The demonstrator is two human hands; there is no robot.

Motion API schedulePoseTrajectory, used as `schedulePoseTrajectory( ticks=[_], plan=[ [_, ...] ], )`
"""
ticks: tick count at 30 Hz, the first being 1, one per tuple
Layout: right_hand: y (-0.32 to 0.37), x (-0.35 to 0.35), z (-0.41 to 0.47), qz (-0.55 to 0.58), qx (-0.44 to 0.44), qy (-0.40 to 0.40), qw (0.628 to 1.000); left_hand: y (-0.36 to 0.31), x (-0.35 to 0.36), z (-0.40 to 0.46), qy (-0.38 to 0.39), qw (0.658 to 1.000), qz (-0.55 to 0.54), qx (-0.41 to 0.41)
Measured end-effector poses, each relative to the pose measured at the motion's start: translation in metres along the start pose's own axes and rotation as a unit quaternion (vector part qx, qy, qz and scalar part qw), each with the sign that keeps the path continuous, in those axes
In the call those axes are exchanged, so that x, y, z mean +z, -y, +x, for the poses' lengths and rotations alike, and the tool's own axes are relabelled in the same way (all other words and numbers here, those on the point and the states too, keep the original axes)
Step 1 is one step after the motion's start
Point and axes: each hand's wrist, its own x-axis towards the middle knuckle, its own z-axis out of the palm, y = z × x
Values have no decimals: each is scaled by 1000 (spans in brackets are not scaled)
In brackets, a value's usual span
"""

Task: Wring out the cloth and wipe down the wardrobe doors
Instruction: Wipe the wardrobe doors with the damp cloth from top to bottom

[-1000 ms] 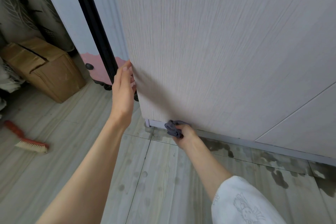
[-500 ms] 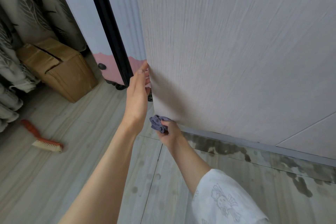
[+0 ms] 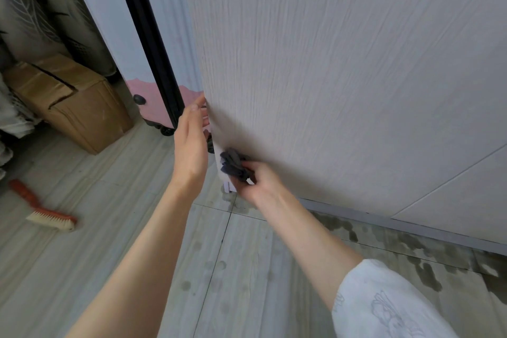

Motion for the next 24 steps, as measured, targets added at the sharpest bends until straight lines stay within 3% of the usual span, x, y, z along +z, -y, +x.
schedulePoseTrajectory(
  ticks=[6,12,17,22,24],
  plan=[
    [40,-46,-18,-69,-72,-47,994,8,12,-13,-21,998,51,29],
    [43,-113,21,-105,-104,-77,986,11,7,-15,29,996,82,22],
    [45,-126,29,-90,-143,-86,982,13,5,-17,50,994,99,23],
    [77,-166,23,-153,-167,-171,959,13,10,-18,34,996,86,12],
    [88,-154,10,-135,-177,-168,960,11,14,-20,26,997,79,9]
  ],
)
